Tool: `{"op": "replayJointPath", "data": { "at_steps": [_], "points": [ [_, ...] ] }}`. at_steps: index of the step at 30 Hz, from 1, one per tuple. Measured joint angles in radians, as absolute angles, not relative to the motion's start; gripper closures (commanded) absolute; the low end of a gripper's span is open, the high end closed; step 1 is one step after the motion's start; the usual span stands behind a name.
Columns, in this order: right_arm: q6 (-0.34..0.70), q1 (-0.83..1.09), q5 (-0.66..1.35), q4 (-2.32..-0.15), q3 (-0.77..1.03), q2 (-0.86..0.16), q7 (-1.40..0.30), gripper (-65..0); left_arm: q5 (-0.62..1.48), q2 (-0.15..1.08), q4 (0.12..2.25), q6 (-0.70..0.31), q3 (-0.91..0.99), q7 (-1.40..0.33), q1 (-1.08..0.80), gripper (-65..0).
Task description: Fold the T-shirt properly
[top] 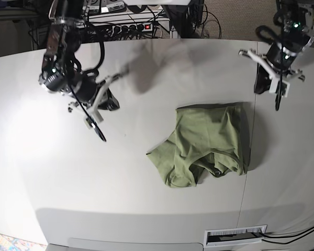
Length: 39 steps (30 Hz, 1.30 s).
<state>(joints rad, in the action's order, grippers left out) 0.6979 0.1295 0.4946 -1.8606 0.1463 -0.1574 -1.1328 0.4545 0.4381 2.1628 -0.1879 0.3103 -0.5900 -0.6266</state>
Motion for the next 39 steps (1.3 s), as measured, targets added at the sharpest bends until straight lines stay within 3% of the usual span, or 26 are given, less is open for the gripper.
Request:
{"op": "replayJointPath", "data": {
  "at_steps": [7, 18, 29, 33, 39],
  "points": [
    [0.697, 0.306, 0.498, -1.989, 0.238, -0.224, -1.121, 0.0, 0.55, 0.438, 2.163, -0.237, 0.423, -0.59, -0.804, -3.5],
    [0.697, 0.578, 0.552, -2.038, 0.427, -0.227, -1.117, 0.0, 0.591, 0.429, 2.165, -0.239, 0.434, -0.584, -1.061, -3.5],
    [0.697, 0.831, 0.58, -2.041, 0.458, -0.227, -1.125, 0.0, 0.593, 0.372, 2.146, -0.283, 0.434, -0.595, -1.217, -3.5],
    [0.697, 0.904, 0.581, -2.041, 0.458, -0.227, -1.125, 0.0, 0.591, 0.36, 2.046, -0.305, 0.434, -0.578, -1.232, -3.5],
    [0.697, 0.935, 0.569, -1.955, 0.458, -0.228, -1.067, 0.0, 0.689, 0.356, 1.734, -0.474, 0.434, -0.511, -1.153, -3.5]
  ]
}}
